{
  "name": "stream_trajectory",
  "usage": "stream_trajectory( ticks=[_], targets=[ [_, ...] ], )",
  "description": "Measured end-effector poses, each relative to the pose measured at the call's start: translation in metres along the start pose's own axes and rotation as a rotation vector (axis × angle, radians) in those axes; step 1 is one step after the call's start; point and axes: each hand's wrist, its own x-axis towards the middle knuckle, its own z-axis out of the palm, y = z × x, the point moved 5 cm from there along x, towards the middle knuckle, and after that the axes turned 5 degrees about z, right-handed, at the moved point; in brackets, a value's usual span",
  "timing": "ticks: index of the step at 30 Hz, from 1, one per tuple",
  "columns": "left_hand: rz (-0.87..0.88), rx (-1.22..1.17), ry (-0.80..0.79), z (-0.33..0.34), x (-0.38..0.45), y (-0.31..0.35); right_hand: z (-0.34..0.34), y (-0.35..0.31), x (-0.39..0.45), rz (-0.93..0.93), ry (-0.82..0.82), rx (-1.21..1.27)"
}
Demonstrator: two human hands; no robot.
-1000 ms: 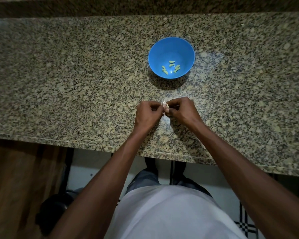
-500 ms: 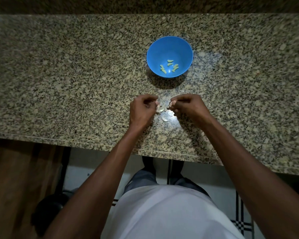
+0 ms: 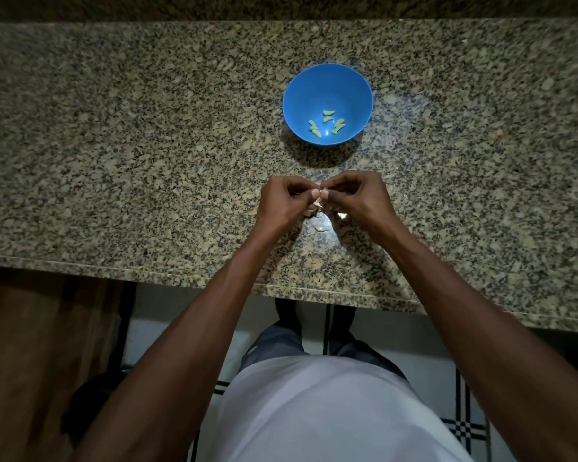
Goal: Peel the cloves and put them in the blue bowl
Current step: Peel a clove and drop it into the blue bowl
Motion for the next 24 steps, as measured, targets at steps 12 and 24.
stream_trajectory(
  ticks=[12,24],
  targets=[
    [0.022,0.090,0.089,0.002,0.001,-0.006,0.013,0.007,0.004,0.157,0.045,0.176],
    [-0.072,0.118,0.142,-0.018,0.002,-0.016,-0.002,0.002,0.005,0.079,-0.016,-0.019]
  ],
)
